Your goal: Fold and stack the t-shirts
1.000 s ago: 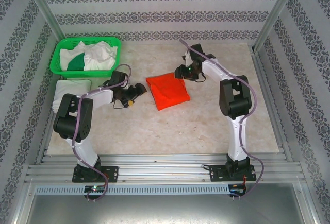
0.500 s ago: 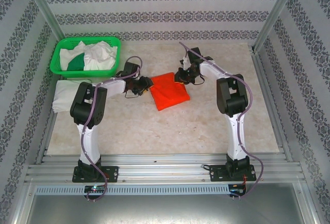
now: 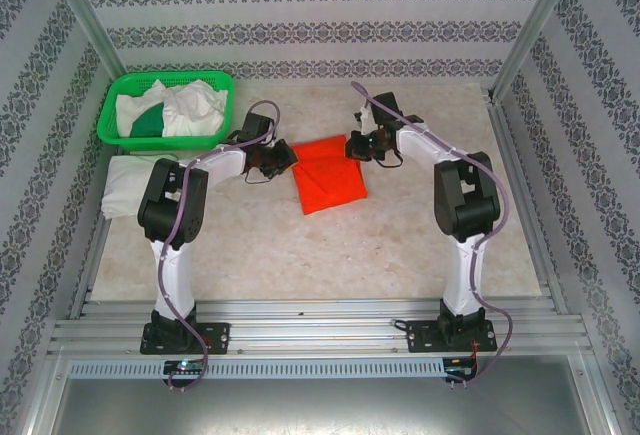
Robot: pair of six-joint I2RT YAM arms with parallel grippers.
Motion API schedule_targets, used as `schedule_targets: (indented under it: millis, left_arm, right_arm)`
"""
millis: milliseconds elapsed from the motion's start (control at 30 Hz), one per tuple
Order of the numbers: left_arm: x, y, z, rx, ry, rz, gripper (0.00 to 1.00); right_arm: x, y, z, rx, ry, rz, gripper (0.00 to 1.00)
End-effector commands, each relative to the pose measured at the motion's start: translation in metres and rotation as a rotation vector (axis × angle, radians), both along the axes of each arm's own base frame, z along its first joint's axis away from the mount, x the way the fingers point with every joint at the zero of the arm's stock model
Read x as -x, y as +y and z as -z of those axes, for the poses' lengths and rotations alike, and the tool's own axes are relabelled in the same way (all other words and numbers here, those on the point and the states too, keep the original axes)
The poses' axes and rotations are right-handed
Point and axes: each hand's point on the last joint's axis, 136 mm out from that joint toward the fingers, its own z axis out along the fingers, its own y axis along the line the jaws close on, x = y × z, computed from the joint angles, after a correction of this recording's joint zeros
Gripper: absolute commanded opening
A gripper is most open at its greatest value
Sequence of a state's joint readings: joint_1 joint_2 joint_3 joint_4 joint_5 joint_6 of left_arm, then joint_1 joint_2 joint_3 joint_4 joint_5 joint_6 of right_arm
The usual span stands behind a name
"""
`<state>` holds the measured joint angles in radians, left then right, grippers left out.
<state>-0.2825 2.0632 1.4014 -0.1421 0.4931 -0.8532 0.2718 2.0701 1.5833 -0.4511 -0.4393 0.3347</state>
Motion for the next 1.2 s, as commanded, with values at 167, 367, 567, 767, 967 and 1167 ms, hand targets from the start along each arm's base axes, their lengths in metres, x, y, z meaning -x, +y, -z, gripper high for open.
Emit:
schedule_targets:
  millis: [167, 367, 567, 767, 967, 1167]
  left_arm:
    - [-0.008, -0.009, -0.014, -0.031, -0.034, 0.058, 0.14]
    - [-0.008, -0.006, 0.013, -0.056, 0.035, 0.040, 0.18]
    - [-0.005, -0.005, 0.031, -0.072, 0.070, 0.052, 0.48]
    - [-0.006, 0.004, 0.010, -0.107, 0.004, 0.030, 0.71]
    - [0.008, 0.013, -0.011, -0.118, -0.008, 0.001, 1.00]
    - [0.025, 0.011, -0.001, -0.076, 0.113, -0.027, 1.00]
  right_arm:
    - [0.000, -0.018, 0.001, 0.083, -0.055, 0.112, 0.00]
    - [-0.006, -0.015, 0.023, 0.080, -0.007, 0.103, 0.00]
    - [-0.014, -0.014, 0.027, 0.088, 0.009, 0.113, 0.10]
    - [-0.017, -0.031, -0.003, 0.113, -0.074, 0.167, 0.72]
    - [-0.015, -0.046, 0.007, 0.086, -0.018, 0.208, 0.84]
    - [-0.012, -0.027, 0.031, -0.005, 0.102, 0.175, 0.78]
